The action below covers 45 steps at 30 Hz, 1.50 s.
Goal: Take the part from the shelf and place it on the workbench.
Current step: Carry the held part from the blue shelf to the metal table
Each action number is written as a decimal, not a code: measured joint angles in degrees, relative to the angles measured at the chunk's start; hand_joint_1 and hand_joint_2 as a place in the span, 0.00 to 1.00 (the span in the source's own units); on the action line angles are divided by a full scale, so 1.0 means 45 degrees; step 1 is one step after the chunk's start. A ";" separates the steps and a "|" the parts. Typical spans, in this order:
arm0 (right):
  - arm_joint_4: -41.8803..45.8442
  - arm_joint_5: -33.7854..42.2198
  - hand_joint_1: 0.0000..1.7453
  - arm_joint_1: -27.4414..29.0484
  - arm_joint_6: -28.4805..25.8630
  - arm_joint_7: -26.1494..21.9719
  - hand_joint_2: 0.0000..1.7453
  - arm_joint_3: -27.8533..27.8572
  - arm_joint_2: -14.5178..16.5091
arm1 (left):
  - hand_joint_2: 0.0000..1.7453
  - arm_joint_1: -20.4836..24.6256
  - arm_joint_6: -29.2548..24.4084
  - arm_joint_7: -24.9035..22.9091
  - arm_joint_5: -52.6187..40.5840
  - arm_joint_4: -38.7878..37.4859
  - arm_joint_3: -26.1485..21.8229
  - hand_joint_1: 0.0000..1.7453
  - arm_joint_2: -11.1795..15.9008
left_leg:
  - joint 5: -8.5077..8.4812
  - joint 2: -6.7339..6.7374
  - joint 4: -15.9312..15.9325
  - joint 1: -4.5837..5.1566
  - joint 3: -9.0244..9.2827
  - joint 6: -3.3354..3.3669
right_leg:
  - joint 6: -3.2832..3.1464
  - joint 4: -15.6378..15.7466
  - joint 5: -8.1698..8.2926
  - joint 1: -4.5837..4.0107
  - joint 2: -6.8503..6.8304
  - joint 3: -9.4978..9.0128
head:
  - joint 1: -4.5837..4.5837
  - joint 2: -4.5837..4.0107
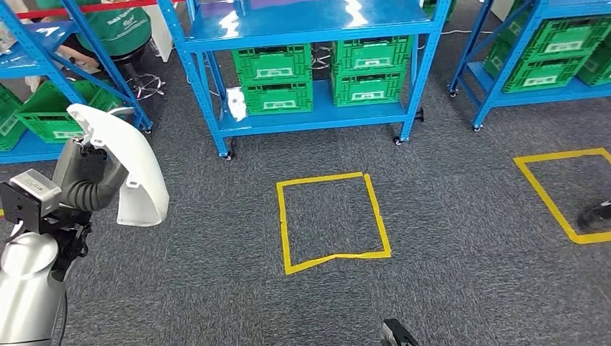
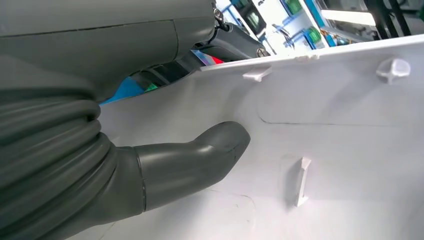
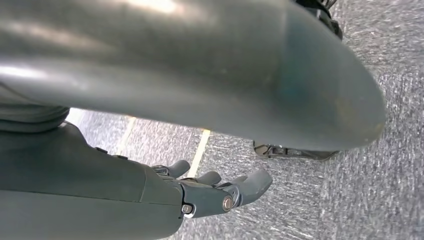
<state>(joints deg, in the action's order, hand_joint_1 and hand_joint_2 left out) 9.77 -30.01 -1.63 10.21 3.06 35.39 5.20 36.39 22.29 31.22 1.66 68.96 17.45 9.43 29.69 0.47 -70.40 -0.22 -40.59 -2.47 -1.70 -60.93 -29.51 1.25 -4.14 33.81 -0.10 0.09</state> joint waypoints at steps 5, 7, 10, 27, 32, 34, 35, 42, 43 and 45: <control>0.0000 -0.0013 0.00 -0.0021 0.0005 0.0000 0.00 0.0000 0.0005 | 1.00 0.0079 -0.0002 0.0008 0.0000 0.0123 -0.0039 1.00 0.0033 | -0.0615 0.0650 0.2422 0.0262 0.1245 0.0405 | 0.0302 0.0132 0.0002 -0.0065 -0.0703 -0.0136 | 0.0009 0.0000; 0.0000 -0.0067 0.00 -0.0041 0.0005 0.0000 0.00 -0.0001 0.0012 | 1.00 0.0028 -0.0013 0.0018 0.0001 0.0186 -0.0076 1.00 0.0101 | -0.0761 0.0323 0.2596 0.0211 0.1299 0.0556 | 0.0465 0.0151 -0.0048 -0.0041 -0.0640 -0.0197 | 0.0021 0.0000; 0.0000 -0.0200 0.00 -0.0050 0.0005 0.0018 0.00 -0.0021 0.0012 | 1.00 -0.0110 -0.0034 0.0063 0.0007 0.0347 -0.0166 1.00 0.0198 | -0.0945 -0.0103 0.2813 0.0128 0.1377 0.0740 | 0.0550 -0.1239 -0.0905 -0.0019 0.0522 0.0404 | 0.0057 -0.0001; 0.0000 -0.0696 0.00 0.0057 0.0121 -0.0027 0.00 -0.0085 -0.0040 | 1.00 -0.1921 -0.0175 -0.0095 -0.0055 0.2101 -0.1120 1.00 0.0777 | 0.0442 -0.0262 -0.0466 0.0011 -0.0533 -0.0055 | -0.0055 0.0202 0.0067 -0.0022 0.0629 -0.0130 | -0.0080 -0.0002; 0.0000 -0.0805 0.00 0.0051 0.0137 -0.0151 0.00 -0.0170 -0.0046 | 1.00 -0.2207 -0.0187 -0.0154 -0.0163 0.2366 -0.1300 1.00 0.0842 | -0.0641 0.0446 0.1380 -0.0034 0.0532 -0.0032 | 0.0068 0.0200 -0.0071 -0.0052 -0.0243 -0.0268 | -0.0086 -0.0003; 0.0000 -0.0828 0.00 0.0034 0.0151 -0.0183 0.00 -0.0210 -0.0053 | 1.00 -0.2216 -0.0193 -0.0161 -0.0177 0.2477 -0.1382 1.00 0.0863 | -0.0863 0.0857 0.2367 0.0078 0.1071 0.0146 | 0.0205 0.0214 -0.0148 -0.0094 -0.0510 -0.0360 | -0.0061 -0.0002; 0.0000 -0.0834 0.00 0.0023 0.0158 -0.0189 0.00 -0.0232 -0.0057 | 1.00 -0.2228 -0.0195 -0.0165 -0.0180 0.2507 -0.1421 1.00 0.0879 | -0.0828 0.0833 0.2448 0.0143 0.1088 0.0242 | 0.0285 0.0236 -0.0172 -0.0107 -0.0650 -0.0400 | -0.0049 -0.0001; 0.0000 -0.0837 0.00 -0.0001 0.0189 -0.0180 0.00 -0.0329 -0.0050 | 1.00 -0.2275 -0.0214 -0.0186 -0.0222 0.2693 -0.1559 1.00 0.0939 | -0.0983 -0.0314 0.2668 0.0072 0.1171 0.0732 | 0.0538 -0.2551 -0.1607 -0.0017 0.0789 0.0885 | 0.0065 0.0000; 0.0000 -0.0838 0.00 0.0031 0.0185 -0.0170 0.00 -0.0330 -0.0051 | 1.00 -0.2314 -0.0214 -0.0188 -0.0222 0.2694 -0.1558 1.00 0.0919 | -0.0978 -0.0514 0.2648 0.0082 0.1167 0.0745 | 0.0525 -0.3166 -0.1739 -0.0043 0.0864 0.1247 | 0.0069 0.0000; 0.0000 -0.0845 0.00 0.0060 0.0170 -0.0155 0.00 -0.0330 -0.0057 | 1.00 -0.2359 -0.0214 -0.0195 -0.0226 0.2696 -0.1558 1.00 0.0903 | -0.0960 -0.0925 0.2573 0.0087 0.1164 0.0727 | 0.0477 -0.2929 -0.1231 -0.0071 0.0939 0.1291 | 0.0075 0.0000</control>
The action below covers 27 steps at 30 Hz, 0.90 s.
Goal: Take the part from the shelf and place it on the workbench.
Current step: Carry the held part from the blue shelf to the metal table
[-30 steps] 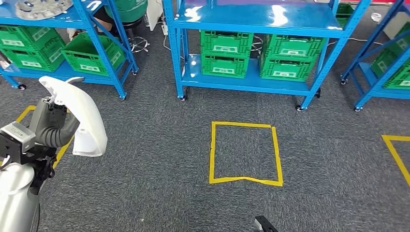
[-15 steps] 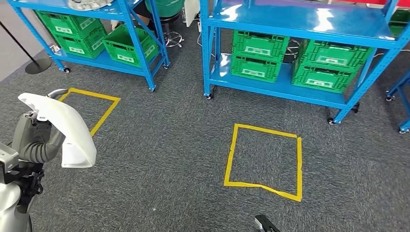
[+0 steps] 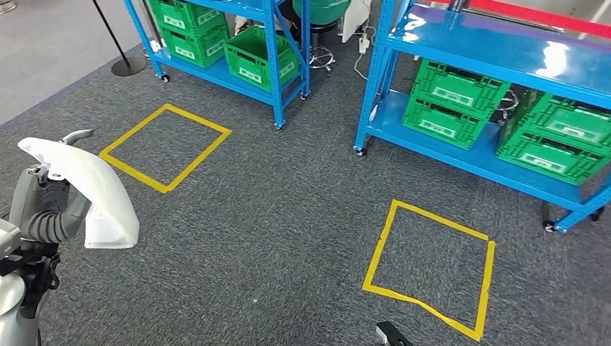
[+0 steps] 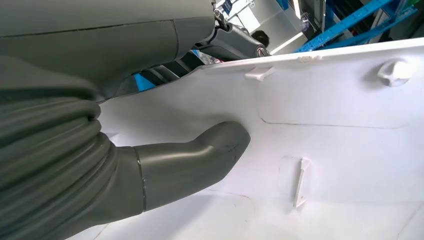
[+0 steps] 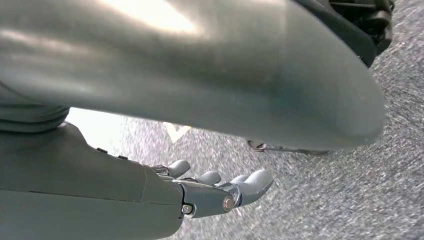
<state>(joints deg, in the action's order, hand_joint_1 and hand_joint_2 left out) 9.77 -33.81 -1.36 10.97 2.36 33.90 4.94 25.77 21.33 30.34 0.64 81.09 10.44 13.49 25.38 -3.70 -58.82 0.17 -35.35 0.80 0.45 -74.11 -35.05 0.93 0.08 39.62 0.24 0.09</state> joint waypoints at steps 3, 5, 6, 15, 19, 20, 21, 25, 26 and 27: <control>0.0000 -0.0023 0.00 -0.0030 0.0001 0.0000 0.00 -0.0001 -0.0007 | 1.00 0.0000 0.0000 -0.0010 -0.0017 0.0019 -0.0011 1.00 0.0005 | 0.0076 -0.0535 -0.0180 -0.0011 -0.0059 -0.0148 | -0.0039 0.2366 0.1159 0.0048 0.0648 -0.0996 | 0.0007 0.0000; 0.0000 -0.0017 0.00 -0.0050 0.0001 0.0001 0.00 -0.0006 -0.0002 | 1.00 -0.0003 0.0001 -0.0026 -0.0036 0.0067 -0.0034 1.00 0.0016 | 0.0067 -0.0818 -0.0206 -0.0019 -0.0154 -0.0313 | -0.0108 0.2877 0.1221 0.0020 0.0884 -0.1202 | 0.0013 -0.0002; 0.0000 0.0014 0.00 -0.0054 -0.0002 -0.0006 0.00 -0.0009 0.0000 | 1.00 -0.0006 0.0018 -0.0042 -0.0052 0.0101 -0.0050 1.00 0.0018 | 0.0033 -0.0964 -0.0176 -0.0031 -0.0198 -0.0400 | -0.0197 0.2924 0.1260 -0.0006 0.0733 -0.1233 | 0.0018 -0.0002; 0.0000 0.0656 0.00 -0.0024 -0.0180 0.0082 0.00 0.0086 0.0024 | 1.00 0.0819 0.0470 -0.0001 -0.0034 -0.0617 0.0016 1.00 -0.0047 | 0.1208 0.0769 -0.3364 -0.0089 -0.1790 -0.0727 | -0.0588 0.3138 0.1319 -0.0055 -0.0772 -0.1419 | -0.0147 -0.0001; 0.0000 0.0601 0.00 -0.0021 -0.0194 -0.0080 0.00 0.0087 0.0055 | 1.00 0.1261 0.0393 0.0254 0.0061 -0.0962 0.0045 1.00 0.0073 | 0.0116 0.1727 -0.0395 0.0073 -0.0176 -0.0497 | -0.0436 0.3135 0.1186 -0.0121 -0.1341 -0.1576 | -0.0136 -0.0004; 0.0000 0.0578 0.00 -0.0019 -0.0194 -0.0096 0.00 0.0087 0.0063 | 1.00 0.1314 0.0367 0.0329 0.0109 -0.1009 0.0044 1.00 0.0169 | 0.0119 0.1858 -0.0113 0.0143 -0.0037 -0.0416 | -0.0371 0.3143 0.1145 -0.0139 -0.1462 -0.1620 | -0.0131 -0.0004; 0.0000 0.0561 0.00 -0.0018 -0.0194 -0.0102 0.00 0.0087 0.0075 | 1.00 0.1343 0.0347 0.0391 0.0159 -0.1047 0.0039 1.00 0.0305 | 0.0143 0.1757 -0.0076 0.0200 -0.0033 -0.0339 | -0.0303 0.3161 0.1107 -0.0144 -0.1594 -0.1661 | -0.0128 -0.0002; 0.0000 0.0529 0.00 -0.0031 -0.0194 -0.0148 0.00 0.0087 0.0113 | 1.00 0.1482 0.0316 0.0500 0.0267 -0.1122 -0.0001 1.00 0.0742 | 0.0002 0.1075 0.0118 0.0058 0.0132 -0.0034 | -0.0064 0.2379 0.0565 -0.0061 -0.0799 -0.1420 | -0.0102 0.0000; 0.0000 0.0527 0.00 -0.0013 -0.0194 -0.0152 0.00 0.0087 0.0117 | 1.00 0.1524 0.0311 0.0506 0.0277 -0.1149 0.0000 1.00 0.0764 | -0.0004 0.0906 0.0127 0.0056 0.0134 0.0014 | -0.0056 0.1641 0.0209 -0.0054 -0.0397 -0.1064 | -0.0087 0.0000; 0.0000 0.0521 0.00 0.0015 -0.0194 -0.0152 0.00 0.0087 0.0120 | 1.00 0.1546 0.0307 0.0502 0.0281 -0.1185 0.0005 1.00 0.0780 | -0.0008 0.0713 0.0120 0.0052 0.0126 0.0051 | -0.0052 0.0776 -0.0145 -0.0053 -0.0185 -0.0605 | -0.0075 0.0000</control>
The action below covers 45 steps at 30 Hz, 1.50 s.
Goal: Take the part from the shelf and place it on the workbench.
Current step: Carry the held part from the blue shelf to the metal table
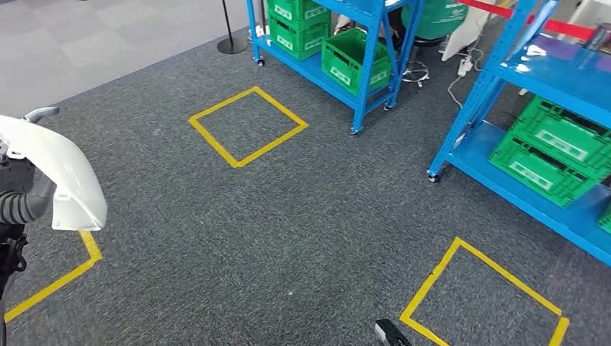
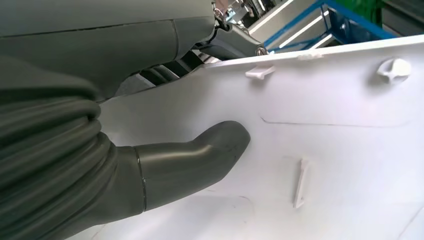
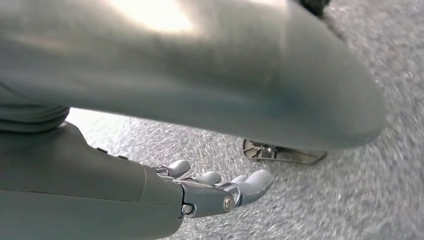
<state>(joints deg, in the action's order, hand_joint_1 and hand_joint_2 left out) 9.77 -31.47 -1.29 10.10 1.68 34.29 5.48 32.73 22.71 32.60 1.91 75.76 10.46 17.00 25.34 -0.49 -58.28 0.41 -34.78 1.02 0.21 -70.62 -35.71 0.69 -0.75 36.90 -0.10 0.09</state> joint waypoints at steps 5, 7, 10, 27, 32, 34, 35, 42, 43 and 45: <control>0.0000 0.0039 0.00 0.0030 -0.0007 0.0066 0.00 0.0017 0.0001 | 1.00 -0.0031 -0.0023 -0.0003 0.0049 -0.0115 0.0025 1.00 0.0098 | 0.0053 -0.1015 -0.0151 -0.0033 -0.0020 -0.0055 | -0.0063 0.0531 0.1007 0.0011 0.0409 0.0172 | 0.0016 0.0000; 0.0000 0.0159 0.00 0.0009 -0.0022 0.0132 0.00 0.0097 0.0012 | 1.00 -0.0019 -0.0030 -0.0001 0.0128 -0.0140 0.0028 1.00 0.0172 | 0.0093 -0.1338 -0.0222 -0.0036 -0.0070 -0.0192 | -0.0103 0.1928 0.1566 -0.0005 0.0844 -0.0432 | 0.0024 -0.0001; 0.0000 0.0288 0.00 -0.0041 -0.0058 0.0169 0.00 0.0254 0.0044 | 1.00 0.0017 -0.0057 -0.0005 0.0181 -0.0220 0.0044 1.00 0.0239 | 0.0034 -0.1753 -0.0153 -0.0061 -0.0170 -0.0442 | -0.0277 0.2297 0.1645 -0.0053 0.0759 -0.0599 | 0.0030 0.0000; 0.0000 0.0340 0.00 -0.0110 -0.0189 0.0208 0.00 0.0531 0.0140 | 1.00 0.0108 -0.0093 0.0015 0.0189 -0.0455 0.0153 1.00 0.0384 | 0.0126 0.0426 -0.0041 -0.0110 0.0059 -0.0291 | 0.0000 0.2396 0.1244 -0.0056 -0.1405 -0.1121 | -0.0032 0.0000; 0.0000 0.0352 0.00 -0.0075 -0.0188 0.0246 0.00 0.0539 0.0152 | 1.00 0.0128 -0.0093 0.0013 0.0188 -0.0466 0.0164 1.00 0.0310 | 0.0083 -0.0411 -0.0018 -0.0123 0.0088 -0.0064 | 0.0102 -0.0940 -0.0120 -0.0008 0.0061 0.0640 | 0.0091 -0.0001; 0.0000 0.0350 0.00 -0.0057 -0.0189 0.0261 0.00 0.0544 0.0152 | 1.00 0.0095 -0.0093 0.0011 0.0188 -0.0475 0.0180 1.00 0.0284 | 0.0097 -0.0808 -0.0061 -0.0092 0.0090 -0.0060 | -0.0006 -0.0708 0.0414 -0.0058 0.0160 0.0772 | 0.0102 0.0000; 0.0000 0.0350 0.00 -0.0058 -0.0189 0.0265 0.00 0.0549 0.0151 | 1.00 0.0094 -0.0093 0.0011 0.0188 -0.0475 0.0185 1.00 0.0283 | 0.0105 -0.1003 -0.0081 -0.0087 0.0093 -0.0067 | -0.0085 0.0100 0.0957 -0.0081 0.0297 0.0498 | 0.0104 0.0000; 0.0000 0.0346 0.00 -0.0118 -0.0190 0.0264 0.00 0.0577 0.0159 | 1.00 0.0084 -0.0093 0.0013 0.0188 -0.0488 0.0193 1.00 0.0346 | 0.0115 -0.1604 -0.0107 -0.0112 -0.0074 -0.0470 | -0.0458 0.2652 0.2061 -0.0169 0.0600 -0.0575 | 0.0116 0.0000; 0.0000 0.0348 0.00 -0.0124 -0.0190 0.0251 0.00 0.0580 0.0168 | 1.00 0.0104 -0.0093 0.0018 0.0188 -0.0489 0.0195 1.00 0.0377 | 0.0283 -0.1227 -0.0382 -0.0081 -0.0213 -0.0520 | -0.0536 0.2733 0.2096 -0.0143 0.0441 -0.0638 | 0.0082 0.0000; 0.0000 0.0350 0.00 -0.0100 -0.0192 0.0239 0.00 0.0589 0.0175 | 1.00 0.0134 -0.0093 0.0025 0.0188 -0.0498 0.0216 1.00 0.0407 | 0.0982 -0.0334 -0.1687 -0.0062 -0.0848 -0.0613 | -0.0644 0.2809 0.2099 -0.0135 0.0119 -0.0705 | 0.0020 0.0000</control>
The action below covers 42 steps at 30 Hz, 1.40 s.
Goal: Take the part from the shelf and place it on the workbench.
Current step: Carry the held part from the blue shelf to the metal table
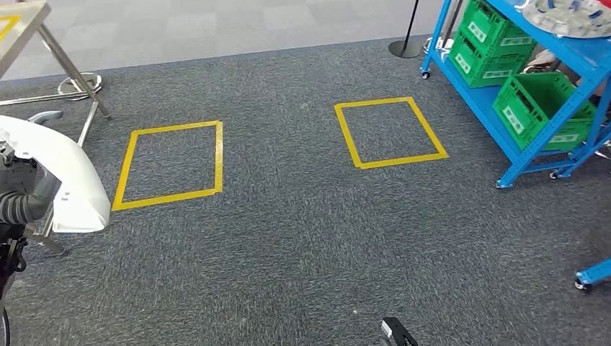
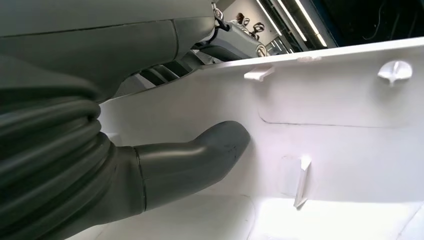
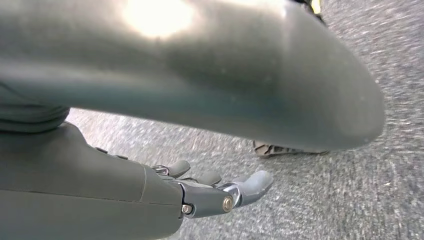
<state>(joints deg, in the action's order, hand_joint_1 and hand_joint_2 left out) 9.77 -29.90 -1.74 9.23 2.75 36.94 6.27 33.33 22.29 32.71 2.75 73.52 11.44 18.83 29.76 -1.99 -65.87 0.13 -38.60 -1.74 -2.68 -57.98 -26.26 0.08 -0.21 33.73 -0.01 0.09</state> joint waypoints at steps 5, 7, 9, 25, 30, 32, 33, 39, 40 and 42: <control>0.0000 -0.0017 0.00 0.0042 0.0010 0.0013 0.00 0.0008 0.0015 | 1.00 -0.0091 -0.0028 -0.0034 -0.0004 -0.0070 0.0041 1.00 0.0003 | -0.0002 0.0523 -0.0943 -0.0203 -0.0453 -0.0261 | 0.0074 -0.0031 -0.0145 0.0049 -0.0868 -0.0080 | -0.0025 -0.0001; 0.0000 -0.0067 0.00 0.0037 0.0016 0.0027 0.00 0.0008 0.0024 | 1.00 -0.0114 -0.0122 -0.0081 -0.0018 -0.0045 0.0037 1.00 0.0026 | -0.0701 0.1170 0.0846 -0.0197 0.0509 -0.0271 | 0.0215 -0.0113 -0.0270 0.0033 -0.1191 -0.0159 | -0.0025 -0.0001; 0.0000 -0.0141 0.00 0.0033 0.0011 0.0032 0.00 0.0008 0.0030 | 1.00 -0.0224 -0.0219 -0.0106 -0.0057 0.0041 0.0011 1.00 0.0069 | -0.0876 0.1451 0.1644 -0.0153 0.0934 -0.0123 | 0.0375 -0.0180 -0.0391 -0.0029 -0.1463 -0.0236 | 0.0005 -0.0001; 0.0000 -0.0258 0.00 -0.0004 0.0001 0.0050 0.00 0.0005 0.0055 | 1.00 -0.0663 -0.0245 -0.0126 -0.0240 0.0276 -0.0147 1.00 0.0181 | -0.0996 -0.1350 0.1617 -0.0221 0.0781 0.0123 | 0.0475 -0.0337 -0.0216 0.0045 0.0945 0.0149 | 0.0179 0.0000; 0.0000 -0.0261 0.00 -0.0040 0.0004 0.0045 0.00 0.0008 0.0110 | 1.00 -0.0665 -0.0266 -0.0121 -0.0264 0.0261 -0.0182 1.00 0.0240 | -0.0407 -0.0420 0.0616 -0.0170 0.0193 -0.0181 | 0.0127 -0.0018 -0.0029 0.0103 0.0117 -0.0083 | 0.0084 -0.0001; 0.0000 -0.0280 0.00 0.0006 -0.0002 0.0052 0.00 0.0008 0.0108 | 1.00 -0.0707 -0.0297 -0.0103 -0.0291 0.0238 -0.0181 1.00 0.0203 | 0.0311 0.0183 -0.0933 -0.0177 -0.0548 -0.0243 | 0.0059 -0.0013 -0.0052 0.0071 -0.0227 -0.0094 | 0.0037 0.0000; 0.0000 -0.0290 0.00 0.0020 -0.0002 0.0056 0.00 0.0008 0.0108 | 1.00 -0.0755 -0.0305 -0.0100 -0.0302 0.0217 -0.0179 1.00 0.0185 | 0.0444 0.0277 -0.1442 -0.0197 -0.0789 -0.0274 | 0.0052 -0.0021 -0.0074 0.0063 -0.0408 -0.0094 | 0.0039 0.0000; 0.0000 -0.0296 0.00 -0.0004 -0.0016 0.0062 0.00 0.0008 0.0124 | 1.00 -0.0767 -0.0274 -0.0035 -0.0307 0.0163 -0.0206 1.00 0.0187 | -0.0922 0.1361 0.1401 -0.0149 0.0763 -0.0138 | 0.0319 -0.0309 -0.0371 -0.0025 -0.1380 -0.0126 | 0.0047 -0.0002; 0.0000 -0.0295 0.00 -0.0006 -0.0017 0.0062 0.00 0.0008 0.0125 | 1.00 -0.0756 -0.0257 -0.0017 -0.0302 0.0155 -0.0212 1.00 0.0198 | -0.0891 0.1361 0.1479 -0.0122 0.0778 -0.0036 | 0.0385 -0.0333 -0.0410 -0.0063 -0.1523 -0.0146 | 0.0055 -0.0001; 0.0000 -0.0294 0.00 -0.0018 -0.0017 0.0062 0.00 0.0008 0.0127 | 1.00 -0.0743 -0.0210 0.0026 -0.0287 0.0124 -0.0248 1.00 0.0233 | -0.0962 0.0998 0.1497 -0.0145 0.0749 0.0127 | 0.0513 -0.0339 -0.0474 -0.0045 -0.1755 -0.0199 | 0.0059 -0.0001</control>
<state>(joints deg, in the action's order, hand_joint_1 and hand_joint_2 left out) 9.77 -31.22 -1.82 9.16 3.03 36.98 6.84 29.98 21.35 32.83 1.46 74.08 10.32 19.88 25.43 2.50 -59.13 -0.52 -35.23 -1.16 -0.37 -59.50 -28.39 -0.12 -8.11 32.83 0.25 0.08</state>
